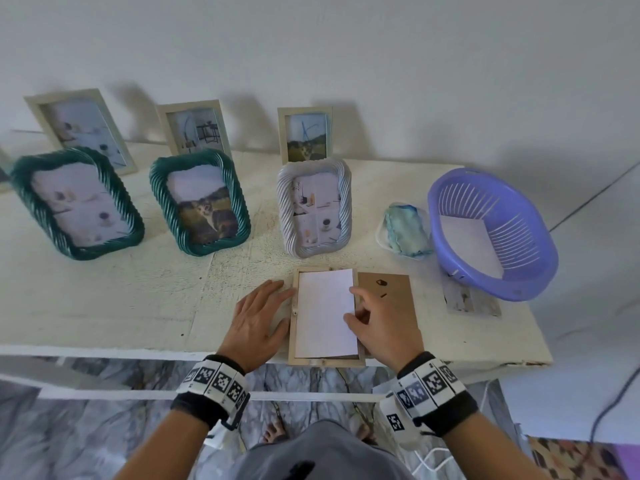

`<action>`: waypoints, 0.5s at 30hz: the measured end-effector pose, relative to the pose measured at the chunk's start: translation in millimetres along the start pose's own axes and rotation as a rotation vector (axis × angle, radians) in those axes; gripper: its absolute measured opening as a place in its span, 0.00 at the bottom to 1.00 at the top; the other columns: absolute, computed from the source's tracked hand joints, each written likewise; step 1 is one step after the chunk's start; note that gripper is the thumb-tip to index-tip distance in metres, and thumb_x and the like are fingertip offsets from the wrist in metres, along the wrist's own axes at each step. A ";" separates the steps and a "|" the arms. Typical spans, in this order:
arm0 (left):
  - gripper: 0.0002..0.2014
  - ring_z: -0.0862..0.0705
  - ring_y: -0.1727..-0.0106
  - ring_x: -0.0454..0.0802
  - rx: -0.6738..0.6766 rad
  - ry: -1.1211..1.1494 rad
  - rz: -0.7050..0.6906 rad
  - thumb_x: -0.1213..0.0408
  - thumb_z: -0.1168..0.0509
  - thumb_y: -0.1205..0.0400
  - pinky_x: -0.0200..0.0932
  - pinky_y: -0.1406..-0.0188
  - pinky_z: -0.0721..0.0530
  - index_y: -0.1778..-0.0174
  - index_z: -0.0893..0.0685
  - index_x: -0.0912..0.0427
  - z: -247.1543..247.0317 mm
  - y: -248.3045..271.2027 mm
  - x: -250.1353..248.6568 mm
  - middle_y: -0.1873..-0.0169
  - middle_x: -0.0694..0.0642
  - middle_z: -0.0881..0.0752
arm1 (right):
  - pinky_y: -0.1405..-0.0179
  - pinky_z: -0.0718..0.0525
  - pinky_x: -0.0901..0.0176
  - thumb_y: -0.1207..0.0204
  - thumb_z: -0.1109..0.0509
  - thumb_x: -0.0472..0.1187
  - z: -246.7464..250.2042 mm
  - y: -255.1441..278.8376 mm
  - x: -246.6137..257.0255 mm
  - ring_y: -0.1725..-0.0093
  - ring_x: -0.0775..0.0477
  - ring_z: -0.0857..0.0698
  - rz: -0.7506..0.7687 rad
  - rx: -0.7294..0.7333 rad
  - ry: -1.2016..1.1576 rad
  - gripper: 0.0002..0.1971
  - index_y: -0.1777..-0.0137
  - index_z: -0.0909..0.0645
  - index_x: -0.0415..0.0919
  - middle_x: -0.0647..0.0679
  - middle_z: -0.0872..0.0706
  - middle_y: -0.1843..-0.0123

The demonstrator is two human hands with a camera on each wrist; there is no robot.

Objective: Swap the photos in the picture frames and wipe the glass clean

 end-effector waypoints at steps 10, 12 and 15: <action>0.28 0.34 0.18 0.52 -0.014 -0.013 -0.002 0.49 0.45 0.21 0.55 0.23 0.34 0.23 0.26 0.47 -1.2 1.9 0.9 0.21 0.51 0.28 | 0.75 0.38 0.72 0.16 0.37 0.51 -5.8 -6.5 21.3 0.69 0.58 0.26 -0.023 0.111 0.250 0.16 0.31 0.23 0.50 0.55 0.21 0.63; 0.28 0.34 0.18 0.51 -0.019 -0.015 -0.009 0.50 0.44 0.21 0.54 0.23 0.35 0.23 0.27 0.47 -0.8 2.1 0.8 0.21 0.51 0.28 | 0.73 0.32 0.71 0.16 0.37 0.52 -7.1 -6.7 17.9 0.71 0.58 0.26 -0.021 0.115 0.236 0.16 0.31 0.23 0.50 0.56 0.21 0.66; 0.29 0.34 0.18 0.50 -0.022 -0.001 -0.025 0.50 0.44 0.22 0.54 0.23 0.35 0.22 0.26 0.47 -0.6 2.3 1.5 0.21 0.51 0.28 | 0.68 0.24 0.66 0.17 0.37 0.52 0.5 -5.4 12.6 0.71 0.59 0.24 -0.009 0.047 0.146 0.18 0.31 0.22 0.48 0.56 0.22 0.69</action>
Point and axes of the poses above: each hand's wrist, its own y-axis away from the middle knuckle, its own z-axis out of the back of the hand, x = y × z, the point moved 10 cm from there along -y, towards the middle knuckle
